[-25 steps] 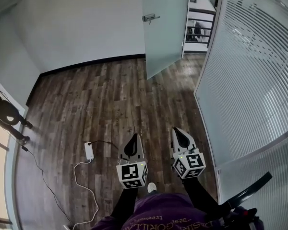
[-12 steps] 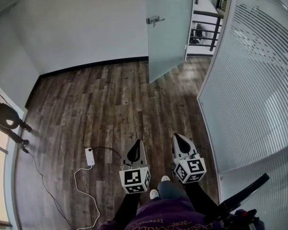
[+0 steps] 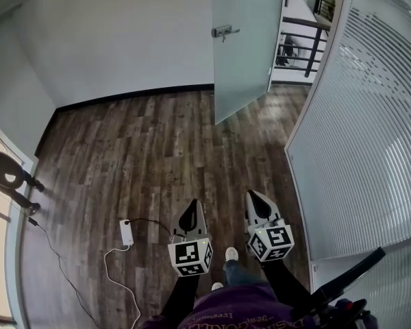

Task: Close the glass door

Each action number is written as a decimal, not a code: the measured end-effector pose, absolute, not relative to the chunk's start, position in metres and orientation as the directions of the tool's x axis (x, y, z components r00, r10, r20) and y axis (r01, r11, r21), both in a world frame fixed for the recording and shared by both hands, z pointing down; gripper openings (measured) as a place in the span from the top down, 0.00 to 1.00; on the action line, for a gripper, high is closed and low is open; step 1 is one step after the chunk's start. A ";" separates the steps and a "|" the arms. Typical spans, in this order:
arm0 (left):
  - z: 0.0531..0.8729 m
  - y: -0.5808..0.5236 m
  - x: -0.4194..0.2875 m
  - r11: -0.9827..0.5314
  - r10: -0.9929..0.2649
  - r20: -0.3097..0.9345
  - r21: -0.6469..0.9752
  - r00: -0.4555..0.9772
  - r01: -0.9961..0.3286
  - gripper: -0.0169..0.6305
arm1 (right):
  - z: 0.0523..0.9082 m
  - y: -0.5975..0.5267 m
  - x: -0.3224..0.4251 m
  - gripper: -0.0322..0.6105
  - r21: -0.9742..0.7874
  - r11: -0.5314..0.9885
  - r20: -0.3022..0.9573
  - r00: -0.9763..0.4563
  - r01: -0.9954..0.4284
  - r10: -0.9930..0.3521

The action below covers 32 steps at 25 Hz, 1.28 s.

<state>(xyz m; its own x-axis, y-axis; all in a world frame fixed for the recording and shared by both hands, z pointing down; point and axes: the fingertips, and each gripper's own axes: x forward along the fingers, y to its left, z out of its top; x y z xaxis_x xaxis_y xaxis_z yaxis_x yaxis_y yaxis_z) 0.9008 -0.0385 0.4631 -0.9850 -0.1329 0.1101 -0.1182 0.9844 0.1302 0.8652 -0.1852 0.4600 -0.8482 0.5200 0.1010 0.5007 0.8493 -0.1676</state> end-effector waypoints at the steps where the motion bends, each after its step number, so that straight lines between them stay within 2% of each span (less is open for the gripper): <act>1: 0.460 -0.040 0.889 0.985 -0.132 0.104 0.129 -0.986 -0.118 0.97 | 0.459 -0.186 0.854 0.95 -0.167 0.848 0.100 -0.847 0.503 0.522; 15: 0.455 -0.038 0.781 0.990 -0.039 0.105 0.140 -0.994 -0.024 0.97 | 0.450 -0.172 0.730 0.95 -0.156 0.784 0.101 -0.780 0.601 0.618; 32: 0.460 -0.016 0.683 0.991 -0.045 0.107 0.127 -0.993 -0.031 0.97 | 0.456 -0.152 0.629 0.95 -0.177 0.787 0.087 -0.788 0.591 0.610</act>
<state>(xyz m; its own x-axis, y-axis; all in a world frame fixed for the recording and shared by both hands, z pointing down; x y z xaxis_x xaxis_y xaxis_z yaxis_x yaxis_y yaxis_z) 0.6828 -0.0163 0.4604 -0.9932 -0.0452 0.1074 -0.0313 0.9914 0.1272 0.6291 -0.1522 0.4558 -0.7875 0.6102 0.0869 0.5906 0.7874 -0.1766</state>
